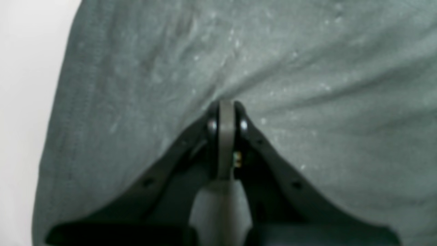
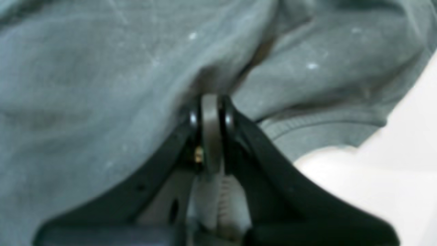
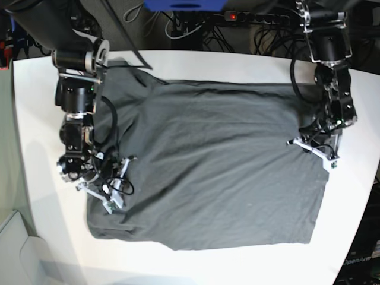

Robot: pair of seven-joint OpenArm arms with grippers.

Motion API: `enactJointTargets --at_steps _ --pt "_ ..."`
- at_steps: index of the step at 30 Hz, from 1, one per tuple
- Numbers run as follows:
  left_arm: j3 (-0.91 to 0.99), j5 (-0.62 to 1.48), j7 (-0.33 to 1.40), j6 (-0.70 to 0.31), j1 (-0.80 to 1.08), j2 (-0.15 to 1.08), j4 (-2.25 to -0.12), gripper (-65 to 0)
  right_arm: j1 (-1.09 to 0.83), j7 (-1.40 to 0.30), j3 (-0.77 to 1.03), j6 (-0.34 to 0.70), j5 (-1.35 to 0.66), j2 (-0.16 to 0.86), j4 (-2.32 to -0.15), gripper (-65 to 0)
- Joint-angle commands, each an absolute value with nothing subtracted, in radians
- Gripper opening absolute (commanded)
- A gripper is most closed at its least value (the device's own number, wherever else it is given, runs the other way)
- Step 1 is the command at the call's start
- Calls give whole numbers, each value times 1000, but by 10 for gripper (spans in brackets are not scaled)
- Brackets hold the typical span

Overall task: Layout the t-shirt on the table in an organized manner, then fold the t-shirt properly
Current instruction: 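Grasp the shirt's side edge with the right gripper and smooth it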

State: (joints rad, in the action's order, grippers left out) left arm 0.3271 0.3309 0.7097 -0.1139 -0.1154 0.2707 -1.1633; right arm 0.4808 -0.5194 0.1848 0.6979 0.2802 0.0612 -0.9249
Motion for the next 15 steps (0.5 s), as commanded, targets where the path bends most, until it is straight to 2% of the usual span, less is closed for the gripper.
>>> enactJointTargets --at_steps 1,4,12,15 --pt "332 285 789 -84 -99 294 -1155 -650 479 -518 182 698 272 65 -941 -644" --pt "332 285 796 -84 -96 302 -1155 -650 387 -522 179 698 274 65 -1023 -644" --pt "332 285 799 -84 -27 318 -1265 -650 16 -521 170 698 274 64 -1438 -644" --pt "332 285 872 -84 2 320 -1330 -650 -85 -521 114 698 274 71 -1552 -644"
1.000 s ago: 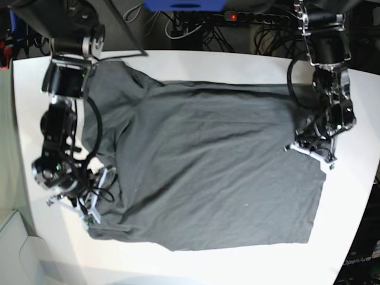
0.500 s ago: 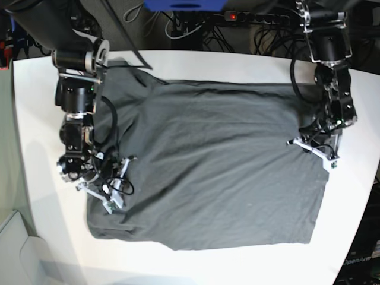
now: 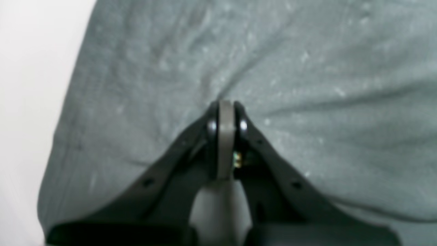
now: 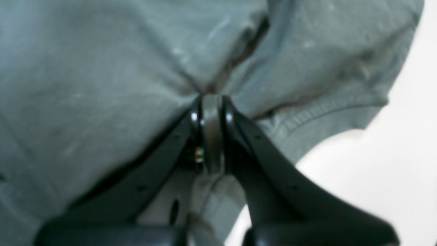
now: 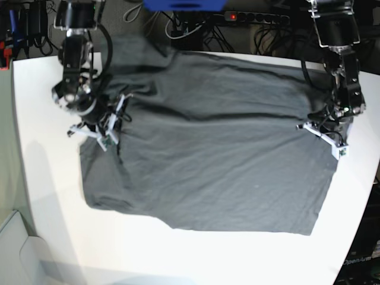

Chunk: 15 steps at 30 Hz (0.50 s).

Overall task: Layout the t-shirt on the table in an organized manner, then fold the t-shirt properly
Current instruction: 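Grasp the shirt's side edge with the right gripper and smooth it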

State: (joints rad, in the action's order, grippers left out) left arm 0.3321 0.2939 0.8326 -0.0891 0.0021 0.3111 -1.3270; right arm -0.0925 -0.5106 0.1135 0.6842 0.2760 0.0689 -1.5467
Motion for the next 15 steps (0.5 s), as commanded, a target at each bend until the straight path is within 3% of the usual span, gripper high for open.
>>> enactJointTargets --at_steps 1,7,15 --pt "332 285 901 -84 8 320 -1346 -650 -114 -521 107 698 274 73 -1586 -644" --pt "334 285 951 -84 71 315 -1465 -650 -163 -521 111 698 269 73 -1710 -644" --pt "381 285 1072 -84 79 309 -1673 -650 -10 -561 116 698 269 93 -1745 -643"
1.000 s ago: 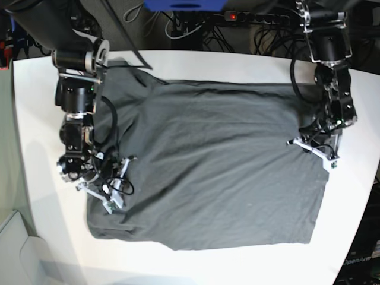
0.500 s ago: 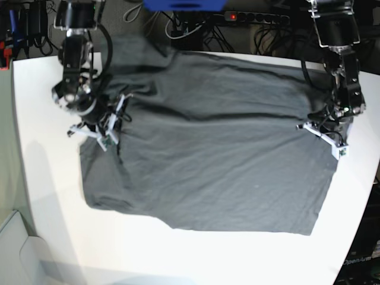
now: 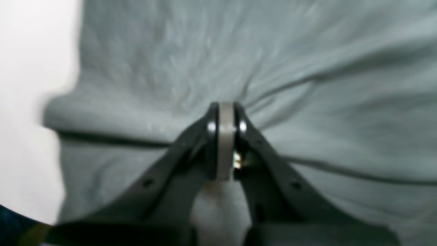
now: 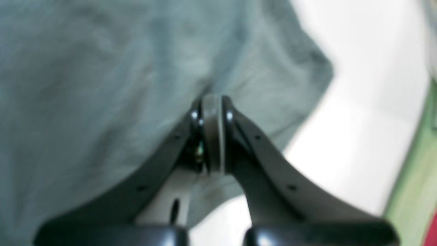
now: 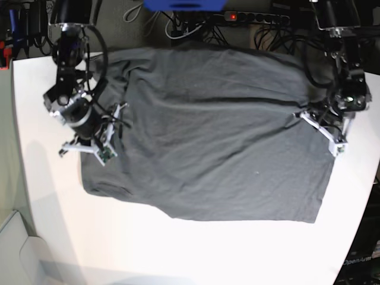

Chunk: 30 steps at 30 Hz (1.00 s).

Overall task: Layout the t-shirt on the table in an organized manner, then fold the t-shirt properly
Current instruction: 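Grasp the shirt's side edge with the right gripper and smooth it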

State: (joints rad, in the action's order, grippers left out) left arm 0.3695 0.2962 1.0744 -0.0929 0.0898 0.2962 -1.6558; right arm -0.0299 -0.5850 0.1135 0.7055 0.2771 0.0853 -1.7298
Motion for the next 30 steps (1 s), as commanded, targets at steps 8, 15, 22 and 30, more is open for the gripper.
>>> enactJointTargets --at_steps 8,15,22,30 --pt "453 277 1030 -84 -59 272 -1550 -650 323 -704 170 698 275 113 -1475 -638" --pt "453 277 946 -84 -91 268 -1359 -650 601 -716 222 698 277 194 -1064 -489" --pt "453 277 932 -84 -68 274 -1314 -650 664 -627 225 698 275 216 -903 -277" --pt "453 277 931 -84 -56 268 -1313 -650 636 -542 228 698 275 196 -901 -245"
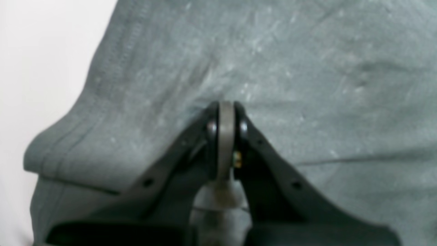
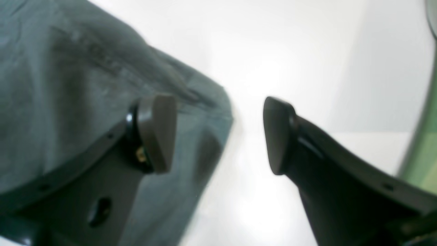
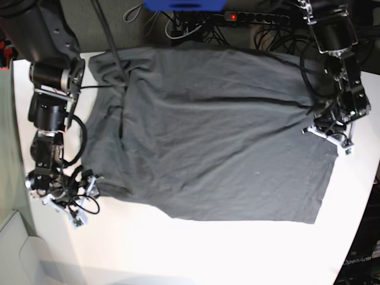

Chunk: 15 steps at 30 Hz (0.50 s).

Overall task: Layout the t-shirt on the table in an organized manner, then fold the t-shirt properly
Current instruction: 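Grasp the shirt's side edge with the right gripper and smooth it, then grasp the shirt's side with the right gripper and fold it toward the left gripper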

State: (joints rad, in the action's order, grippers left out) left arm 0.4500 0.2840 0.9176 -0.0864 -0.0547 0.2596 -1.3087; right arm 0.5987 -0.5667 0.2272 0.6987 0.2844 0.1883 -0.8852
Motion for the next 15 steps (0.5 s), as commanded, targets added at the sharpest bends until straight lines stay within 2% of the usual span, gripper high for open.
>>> enactJointTargets --at_steps 1,11,15 --pt "453 278 931 -84 -51 263 -1313 -650 636 -536 228 698 275 196 -901 -245" --pt "455 277 931 -84 -18 251 -1313 -650 641 -430 234 698 269 217 -754 -245" --pt "458 275 929 -84 12 255 -1311 -650 634 -369 297 698 269 219 -740 -244"
